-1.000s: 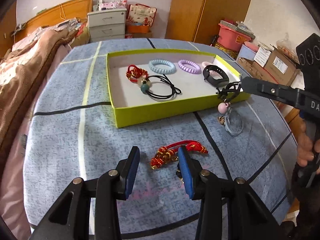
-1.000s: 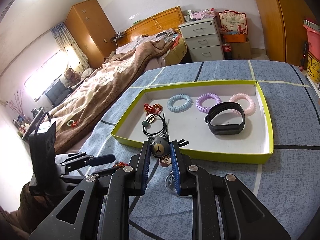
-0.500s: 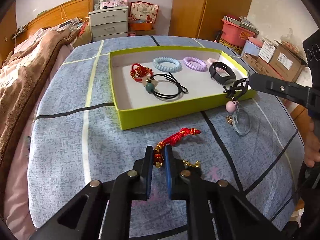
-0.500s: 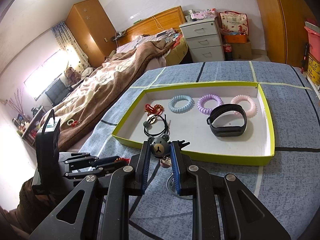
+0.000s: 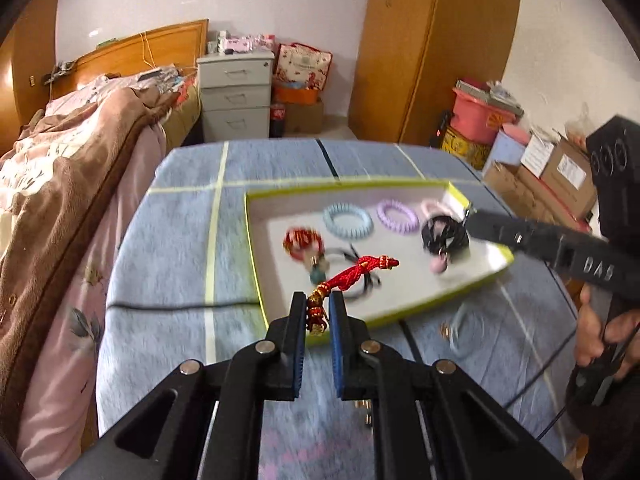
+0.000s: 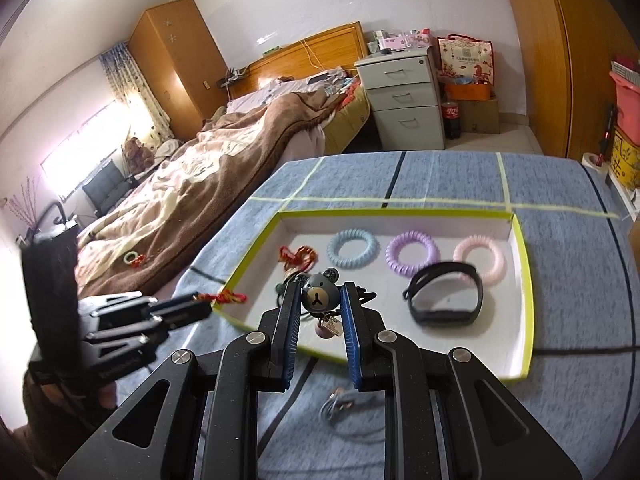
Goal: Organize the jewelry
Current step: 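Lower the red tassel into the box with the left tool while the right tool drops the bear keychain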
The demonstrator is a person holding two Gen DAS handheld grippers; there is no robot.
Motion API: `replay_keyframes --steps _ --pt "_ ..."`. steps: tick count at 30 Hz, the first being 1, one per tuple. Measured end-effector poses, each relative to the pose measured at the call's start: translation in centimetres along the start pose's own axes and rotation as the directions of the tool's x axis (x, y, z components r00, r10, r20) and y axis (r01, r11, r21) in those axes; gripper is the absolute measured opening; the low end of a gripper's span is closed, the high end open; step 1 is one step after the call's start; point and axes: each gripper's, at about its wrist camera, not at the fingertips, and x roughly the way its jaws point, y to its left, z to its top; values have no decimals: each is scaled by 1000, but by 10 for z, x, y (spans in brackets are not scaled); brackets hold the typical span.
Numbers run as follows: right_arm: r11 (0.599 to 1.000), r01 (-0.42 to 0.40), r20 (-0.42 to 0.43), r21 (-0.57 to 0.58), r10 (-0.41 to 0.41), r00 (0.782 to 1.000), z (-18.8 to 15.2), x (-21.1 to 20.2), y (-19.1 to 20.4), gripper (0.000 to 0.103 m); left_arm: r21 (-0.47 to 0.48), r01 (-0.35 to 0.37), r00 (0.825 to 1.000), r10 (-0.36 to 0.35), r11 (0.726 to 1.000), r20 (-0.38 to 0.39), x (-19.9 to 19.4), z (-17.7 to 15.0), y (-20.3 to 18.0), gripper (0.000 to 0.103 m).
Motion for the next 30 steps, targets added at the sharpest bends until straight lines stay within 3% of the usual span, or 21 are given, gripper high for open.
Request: replay_keyframes --steps 15,30 --pt "998 46 -88 -33 -49 995 16 54 -18 21 -31 -17 999 16 999 -47 46 16 4 12" --pt "995 77 -156 -65 -86 984 -4 56 -28 21 -49 -33 995 28 998 -99 64 11 4 12"
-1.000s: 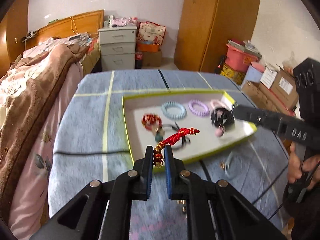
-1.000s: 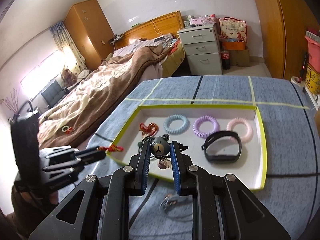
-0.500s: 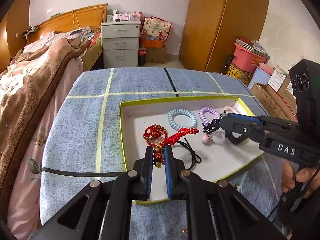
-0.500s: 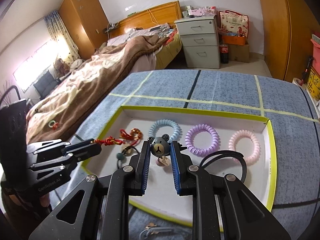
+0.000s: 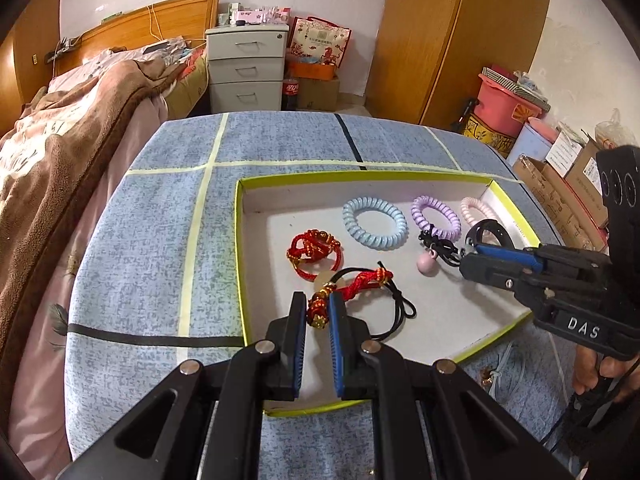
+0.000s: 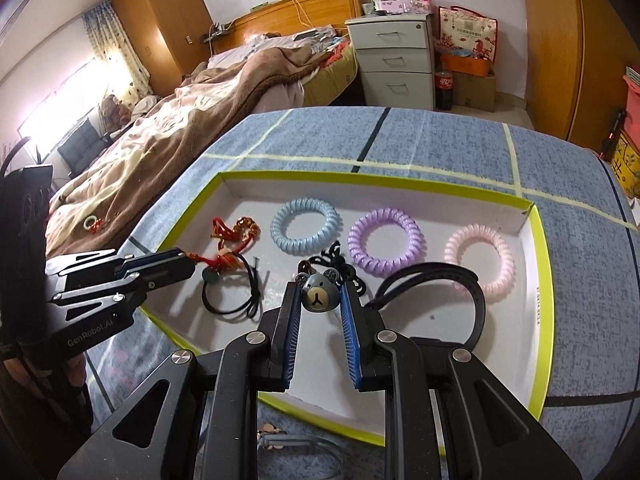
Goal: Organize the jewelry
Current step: 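Lower the red tassel into the box with the left tool while the right tool drops the bear keychain, then withdraw both open tools toward the grey cable and gold bell charm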
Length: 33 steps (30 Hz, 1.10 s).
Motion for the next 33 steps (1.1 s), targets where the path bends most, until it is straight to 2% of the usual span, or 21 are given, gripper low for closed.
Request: replay_keyframes --steps 6,7,10,17,19,21,22,28,33 --pt "1000 15 -20 -12 -15 1000 -3 0 0 21 -11 14 1000 -14 1000 -10 4 0 0 13" --pt "1000 22 -26 -15 -23 999 -3 1 0 21 -14 14 1000 -14 1000 -12 4 0 0 15" --pt "999 32 -31 -16 -32 999 -5 2 1 21 -10 11 1000 -11 1000 11 -1 0 -1 33" --pt "999 42 -21 -3 -42 999 -6 -2 2 22 -12 14 1000 -14 1000 5 -2 -2 -4 34" --pt "999 39 -16 -1 -39 999 -6 -3 3 25 -16 21 1000 -21 1000 7 -5 -3 -4 36" --pt "1000 27 -12 7 -27 1000 -7 -5 4 36 -12 12 1000 -12 1000 11 -8 -4 -5 39" --pt "1000 29 -8 8 -29 1000 -8 -6 4 37 -16 11 1000 -11 1000 13 -9 -5 -5 39" --pt "999 46 14 13 -46 999 -12 -18 7 38 -18 24 999 -23 1000 31 -24 -12 -7 40" --pt "999 44 52 27 -46 998 -20 -37 9 38 -31 48 998 -47 998 42 -36 -22 -9 44"
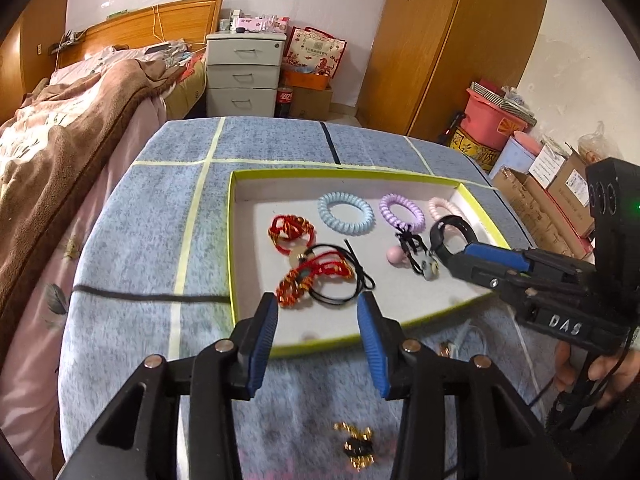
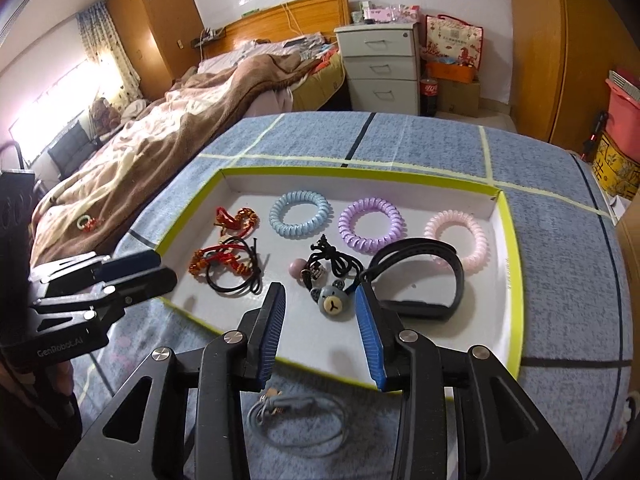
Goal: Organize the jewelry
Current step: 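Withdraw both open tools toward the grey cable and gold bell charm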
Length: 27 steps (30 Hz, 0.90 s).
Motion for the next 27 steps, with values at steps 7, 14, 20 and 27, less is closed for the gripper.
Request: replay_keyframes --steps 7,14,20,27 --pt "1000 2 33 20 -3 999 -22 -26 1 38 -21 20 1000 -19 1000 19 -20 -25 0 47" --pt "999 -41 -7 11 41 999 -49 -23 18 38 -42 16 1000 -15 999 25 -34 -47 6 48" --pt "999 -33 -46 2 33 998 -57 -5 34 38 -69 1 1000 0 998 22 -40 -58 20 48" --pt "997 61 -81 -49 -64 995 -55 12 45 38 -91 0 1000 2 996 18 -43 -68 31 48"
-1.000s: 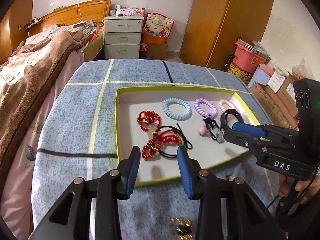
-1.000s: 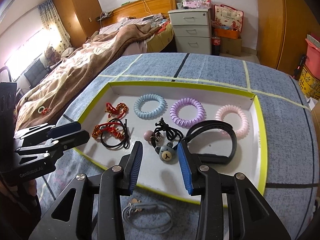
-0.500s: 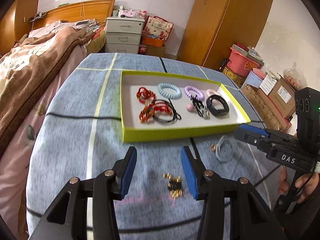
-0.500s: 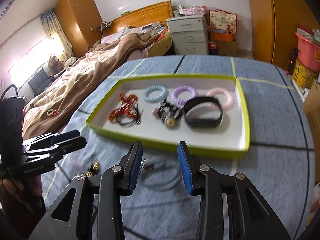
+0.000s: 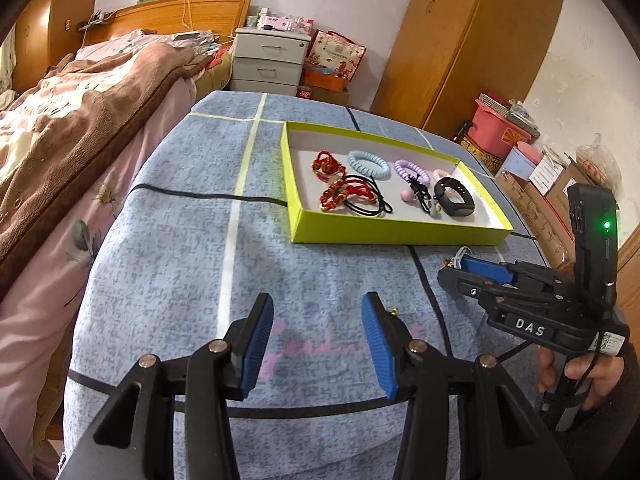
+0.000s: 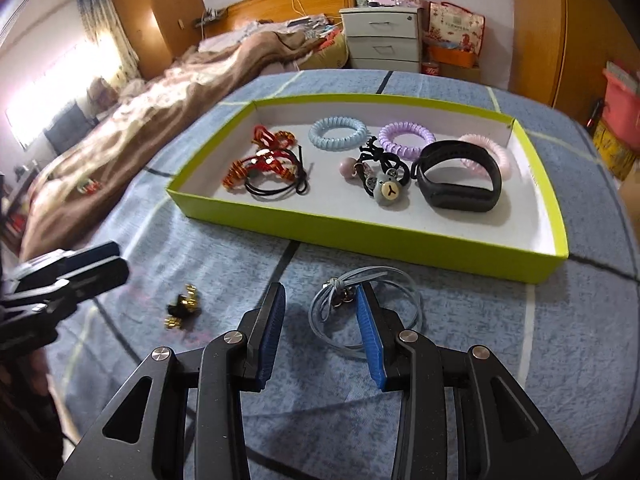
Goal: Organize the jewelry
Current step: 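Withdraw both open tools toward the grey cable and gold bell charm, then grasp the gold bell charm with the left tool while the right tool grasps the grey cable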
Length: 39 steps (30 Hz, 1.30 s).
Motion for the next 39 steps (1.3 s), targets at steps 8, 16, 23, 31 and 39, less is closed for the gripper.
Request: replay_keyframes --steps 8,16,23,31,39 --pt "999 8 22 35 -9 1000 -2 1 -4 37 -3 18 1000 -19 1000 -12 2 -4 1 48" --pt "997 -1 32 74 -2 999 -4 -1 -16 14 6 37 999 -37 999 -35 9 -5 -7 48" --pt "994 -16 75 105 8 997 -11 -18 -26 14 36 57 997 -55 998 -49 13 -6 -19 49" --pt "988 -35 112 148 18 994 -25 -41 -40 14 62 67 995 -62 996 -82 25 -10 -36 50" --pt "991 -35 126 129 18 992 -30 -50 -39 14 140 -26 997 36 990 -75 33 -13 -51 50"
